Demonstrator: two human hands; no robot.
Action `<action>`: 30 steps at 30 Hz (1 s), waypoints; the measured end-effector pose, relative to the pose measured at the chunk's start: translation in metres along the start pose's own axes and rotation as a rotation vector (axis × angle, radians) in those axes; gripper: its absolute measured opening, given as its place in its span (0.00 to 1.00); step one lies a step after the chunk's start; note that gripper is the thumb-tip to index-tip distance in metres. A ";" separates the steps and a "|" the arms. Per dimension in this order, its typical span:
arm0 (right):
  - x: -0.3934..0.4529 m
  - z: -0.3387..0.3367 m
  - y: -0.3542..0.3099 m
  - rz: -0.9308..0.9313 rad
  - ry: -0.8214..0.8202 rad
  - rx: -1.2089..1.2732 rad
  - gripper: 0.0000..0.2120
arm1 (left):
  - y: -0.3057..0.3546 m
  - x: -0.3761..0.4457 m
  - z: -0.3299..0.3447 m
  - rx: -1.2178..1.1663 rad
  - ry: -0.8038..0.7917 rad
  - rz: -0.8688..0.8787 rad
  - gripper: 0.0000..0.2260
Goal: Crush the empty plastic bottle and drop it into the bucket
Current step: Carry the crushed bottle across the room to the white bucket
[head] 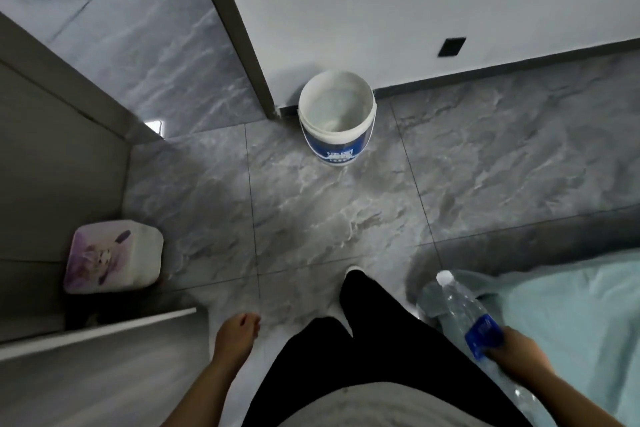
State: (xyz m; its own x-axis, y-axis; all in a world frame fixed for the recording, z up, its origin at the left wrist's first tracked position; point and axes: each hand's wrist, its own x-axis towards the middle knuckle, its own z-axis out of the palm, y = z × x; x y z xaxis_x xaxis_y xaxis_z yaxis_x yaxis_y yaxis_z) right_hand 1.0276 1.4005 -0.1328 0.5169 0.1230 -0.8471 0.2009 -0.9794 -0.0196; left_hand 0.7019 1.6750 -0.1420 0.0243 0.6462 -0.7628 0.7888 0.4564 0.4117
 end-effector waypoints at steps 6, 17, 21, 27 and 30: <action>0.045 -0.085 -0.096 -0.133 0.117 0.011 0.14 | 0.035 0.021 -0.007 -0.016 0.013 -0.091 0.12; 0.113 -0.150 -0.182 -0.087 0.046 -0.025 0.10 | 0.149 0.114 -0.034 0.022 -0.037 -0.118 0.12; 0.131 -0.168 -0.192 -0.018 -0.060 -0.018 0.09 | 0.221 0.155 -0.045 0.060 -0.064 -0.060 0.13; 0.156 -0.208 -0.229 0.021 -0.046 0.004 0.09 | 0.321 0.209 -0.034 0.047 -0.056 0.006 0.12; 0.181 -0.239 -0.258 -0.018 -0.050 0.001 0.08 | 0.355 0.234 -0.016 0.042 -0.050 -0.013 0.12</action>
State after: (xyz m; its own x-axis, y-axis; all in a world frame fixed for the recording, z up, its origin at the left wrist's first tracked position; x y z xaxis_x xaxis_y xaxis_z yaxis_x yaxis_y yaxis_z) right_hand 1.2683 1.7142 -0.1541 0.4708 0.1323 -0.8723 0.2088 -0.9773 -0.0356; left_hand 0.9774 1.9978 -0.1668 0.0431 0.6086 -0.7923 0.8145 0.4378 0.3806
